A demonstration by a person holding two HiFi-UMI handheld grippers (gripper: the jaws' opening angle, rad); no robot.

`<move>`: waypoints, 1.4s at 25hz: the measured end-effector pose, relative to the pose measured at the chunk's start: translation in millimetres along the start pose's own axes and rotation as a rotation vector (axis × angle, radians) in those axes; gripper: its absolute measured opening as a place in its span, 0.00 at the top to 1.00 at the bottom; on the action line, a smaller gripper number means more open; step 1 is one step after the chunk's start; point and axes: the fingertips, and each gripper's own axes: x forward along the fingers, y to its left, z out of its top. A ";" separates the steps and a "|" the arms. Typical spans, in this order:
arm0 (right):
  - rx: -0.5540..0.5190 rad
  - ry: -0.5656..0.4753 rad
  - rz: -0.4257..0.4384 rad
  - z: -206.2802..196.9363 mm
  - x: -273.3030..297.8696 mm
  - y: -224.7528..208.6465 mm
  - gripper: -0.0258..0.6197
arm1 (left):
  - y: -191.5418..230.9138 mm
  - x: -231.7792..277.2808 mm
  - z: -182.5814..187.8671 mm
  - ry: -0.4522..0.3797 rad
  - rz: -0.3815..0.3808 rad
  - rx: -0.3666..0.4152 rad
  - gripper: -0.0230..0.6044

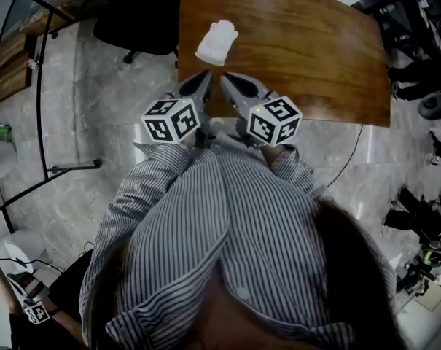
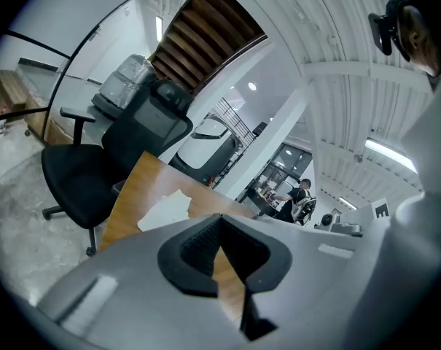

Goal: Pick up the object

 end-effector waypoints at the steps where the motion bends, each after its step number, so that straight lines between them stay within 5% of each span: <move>1: -0.002 0.015 0.010 0.5 5.3 -1.5 0.96 | 3.8 2.8 2.0 -0.003 0.009 -0.011 0.96; 23: -0.203 0.313 -0.029 18.8 87.1 -127.1 0.91 | 67.3 68.8 5.9 -0.081 0.115 -0.230 0.96; 35: -0.305 0.494 -0.043 -5.5 129.1 -188.6 0.62 | 82.6 92.1 6.7 -0.131 0.124 -0.329 0.96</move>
